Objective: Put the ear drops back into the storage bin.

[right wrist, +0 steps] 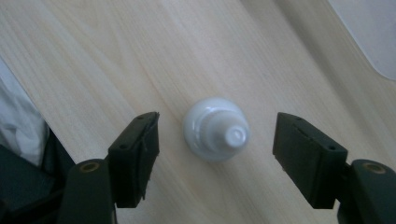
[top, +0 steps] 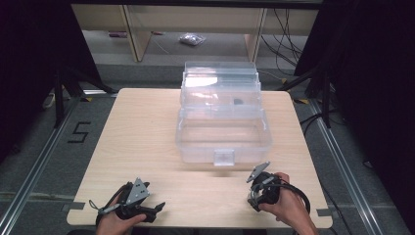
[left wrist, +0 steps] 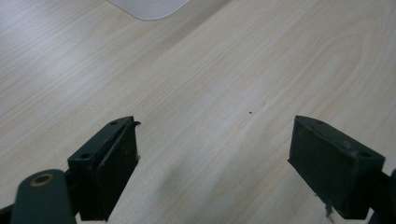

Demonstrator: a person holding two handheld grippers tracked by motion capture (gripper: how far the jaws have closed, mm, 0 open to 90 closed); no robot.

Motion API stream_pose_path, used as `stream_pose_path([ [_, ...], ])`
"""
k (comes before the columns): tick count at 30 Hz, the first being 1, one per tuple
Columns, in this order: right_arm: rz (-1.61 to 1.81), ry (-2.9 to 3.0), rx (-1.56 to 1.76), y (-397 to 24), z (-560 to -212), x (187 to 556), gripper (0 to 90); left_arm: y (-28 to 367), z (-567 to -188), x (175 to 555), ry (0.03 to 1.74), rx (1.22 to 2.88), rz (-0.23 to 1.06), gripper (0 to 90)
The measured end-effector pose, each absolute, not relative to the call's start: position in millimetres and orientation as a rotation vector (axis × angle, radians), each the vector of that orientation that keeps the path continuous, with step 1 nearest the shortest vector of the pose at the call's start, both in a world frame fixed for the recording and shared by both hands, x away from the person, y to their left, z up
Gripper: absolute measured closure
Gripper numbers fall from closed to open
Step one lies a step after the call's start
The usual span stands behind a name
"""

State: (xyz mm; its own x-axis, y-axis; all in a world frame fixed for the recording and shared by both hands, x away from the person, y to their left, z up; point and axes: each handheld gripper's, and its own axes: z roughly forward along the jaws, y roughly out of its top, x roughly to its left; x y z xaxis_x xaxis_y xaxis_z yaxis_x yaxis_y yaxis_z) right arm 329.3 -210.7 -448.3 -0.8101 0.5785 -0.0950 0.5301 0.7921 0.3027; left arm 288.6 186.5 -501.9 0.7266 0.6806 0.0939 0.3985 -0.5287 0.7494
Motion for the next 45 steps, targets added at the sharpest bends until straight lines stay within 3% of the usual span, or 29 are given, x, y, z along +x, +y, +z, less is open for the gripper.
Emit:
stream_pose_path([
  [5, 0.35, 2.837, 0.852, -207.7, -451.2, 334.1, 42.8, 186.4, -502.1, 288.8, 0.809, 2.196, 0.492, 15.0],
  [16, 0.325, 2.868, 0.854, -202.5, -453.0, 338.8, 51.0, 186.2, -502.1, 288.5, 0.811, 2.19, 0.489, 15.0],
  [20, 0.286, 2.89, 0.828, -199.2, -455.2, 341.5, 59.6, 186.4, -501.7, 288.6, 0.814, 2.19, 0.487, 15.0],
  [45, 0.308, 2.872, 0.812, -205.9, -412.6, 366.5, 60.3, 186.5, -502.4, 289.3, 0.809, 2.196, 0.489, 15.0],
])
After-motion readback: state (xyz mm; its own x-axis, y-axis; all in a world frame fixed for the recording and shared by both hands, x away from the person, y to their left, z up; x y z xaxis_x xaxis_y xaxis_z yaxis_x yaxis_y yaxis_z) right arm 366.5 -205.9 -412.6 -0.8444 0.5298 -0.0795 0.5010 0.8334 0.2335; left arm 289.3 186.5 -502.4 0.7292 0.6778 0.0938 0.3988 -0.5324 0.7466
